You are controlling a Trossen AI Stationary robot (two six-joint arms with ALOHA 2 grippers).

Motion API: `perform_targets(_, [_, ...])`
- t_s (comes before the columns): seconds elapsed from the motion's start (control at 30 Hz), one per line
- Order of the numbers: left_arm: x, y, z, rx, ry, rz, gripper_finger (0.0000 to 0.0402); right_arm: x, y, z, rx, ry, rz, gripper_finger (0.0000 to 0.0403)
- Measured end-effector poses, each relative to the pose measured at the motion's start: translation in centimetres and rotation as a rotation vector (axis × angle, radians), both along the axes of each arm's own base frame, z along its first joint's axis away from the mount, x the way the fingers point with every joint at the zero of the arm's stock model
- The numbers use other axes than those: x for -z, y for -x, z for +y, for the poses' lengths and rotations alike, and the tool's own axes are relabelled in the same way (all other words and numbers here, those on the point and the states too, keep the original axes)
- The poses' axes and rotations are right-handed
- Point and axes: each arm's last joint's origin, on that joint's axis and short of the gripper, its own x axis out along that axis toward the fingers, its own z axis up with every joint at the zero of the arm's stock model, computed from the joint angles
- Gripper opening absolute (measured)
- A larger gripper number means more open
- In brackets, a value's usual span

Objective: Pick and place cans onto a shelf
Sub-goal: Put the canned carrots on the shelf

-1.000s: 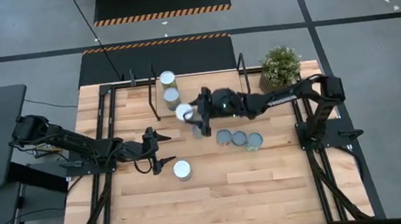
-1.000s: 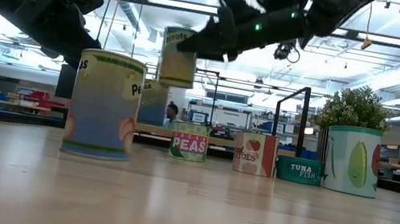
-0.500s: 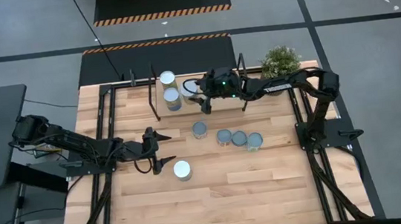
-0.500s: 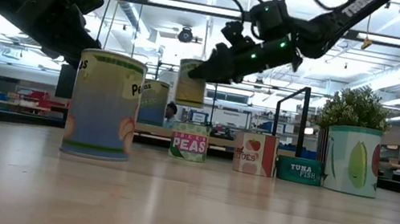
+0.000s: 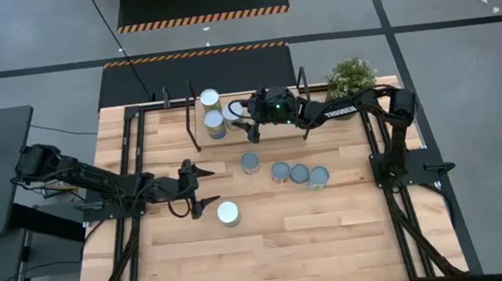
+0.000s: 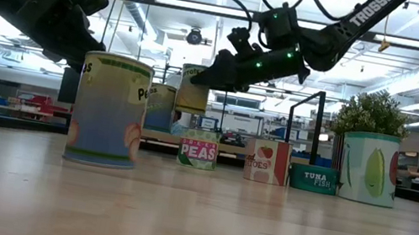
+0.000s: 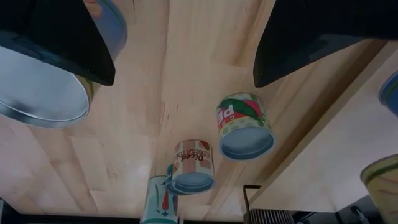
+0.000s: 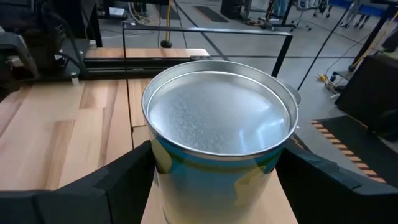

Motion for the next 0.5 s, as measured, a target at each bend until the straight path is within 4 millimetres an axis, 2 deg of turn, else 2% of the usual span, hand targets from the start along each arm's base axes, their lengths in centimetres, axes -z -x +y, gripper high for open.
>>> perform_targets(0.37, [0.0, 0.0, 0.0, -0.001, 0.001, 0.001, 0.0389, -0.2, 0.0, 0.0, -0.017, -0.003, -0.020, 0.0316])
perform_targets(0.5, [0.0, 0.0, 0.0, -0.001, 0.002, 0.001, 0.0389, -1.4, 0.1, -0.9, -0.002, 0.009, -0.030, 0.0316])
